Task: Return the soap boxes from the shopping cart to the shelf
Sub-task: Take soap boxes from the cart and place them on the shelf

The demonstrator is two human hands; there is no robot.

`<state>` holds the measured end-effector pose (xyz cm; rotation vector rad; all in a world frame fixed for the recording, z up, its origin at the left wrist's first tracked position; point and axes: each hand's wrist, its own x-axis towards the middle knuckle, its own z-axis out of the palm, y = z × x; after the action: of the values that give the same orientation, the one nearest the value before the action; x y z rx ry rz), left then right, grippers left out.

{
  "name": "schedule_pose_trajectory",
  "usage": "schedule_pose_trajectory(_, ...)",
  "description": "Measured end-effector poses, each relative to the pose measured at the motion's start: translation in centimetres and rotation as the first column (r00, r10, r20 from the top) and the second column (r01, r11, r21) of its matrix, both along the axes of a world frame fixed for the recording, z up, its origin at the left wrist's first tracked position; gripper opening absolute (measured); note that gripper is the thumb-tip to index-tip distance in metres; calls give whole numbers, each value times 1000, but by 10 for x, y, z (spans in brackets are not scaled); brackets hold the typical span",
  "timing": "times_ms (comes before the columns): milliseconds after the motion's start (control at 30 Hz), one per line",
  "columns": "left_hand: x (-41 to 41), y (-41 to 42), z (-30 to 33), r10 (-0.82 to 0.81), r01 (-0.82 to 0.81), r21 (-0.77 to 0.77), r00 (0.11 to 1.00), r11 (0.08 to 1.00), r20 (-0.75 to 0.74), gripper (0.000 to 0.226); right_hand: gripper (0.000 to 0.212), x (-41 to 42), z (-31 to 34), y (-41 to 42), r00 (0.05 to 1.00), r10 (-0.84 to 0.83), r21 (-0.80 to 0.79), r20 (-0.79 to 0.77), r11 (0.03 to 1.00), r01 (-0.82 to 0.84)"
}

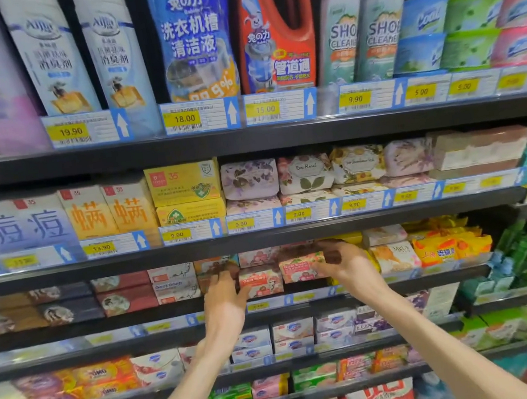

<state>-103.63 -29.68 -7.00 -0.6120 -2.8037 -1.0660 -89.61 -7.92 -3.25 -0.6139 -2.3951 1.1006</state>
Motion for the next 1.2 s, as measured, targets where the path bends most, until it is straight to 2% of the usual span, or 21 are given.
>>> schedule_pose_trajectory(200,0,0,-2,2,-2,-4,1000,1000,-27,34,49,0,-7,3,998,-25,234,57,972,11)
schedule_pose_trajectory(333,0,1,-4,9,-9,1,1000,1000,-27,34,47,-5,-14,3,981,-128,467,145,883,46)
schedule_pose_trajectory(533,-1,3,-5,22,-23,-34,1000,999,-19,35,39,-11,-29,0,972,-207,603,112,791,99)
schedule_pose_trajectory(733,-1,8,-4,39,-39,-54,999,998,7,36,37,-19,-31,2,961,-239,681,141,728,81)
schedule_pose_trajectory(1067,3,8,-3,27,-27,-47,1000,999,3,32,40,-18,-33,1,956,-247,693,160,718,70)
schedule_pose_trajectory(1200,8,-2,-5,-45,43,-33,996,999,-81,37,38,-5,-31,-2,987,-158,708,21,700,97)
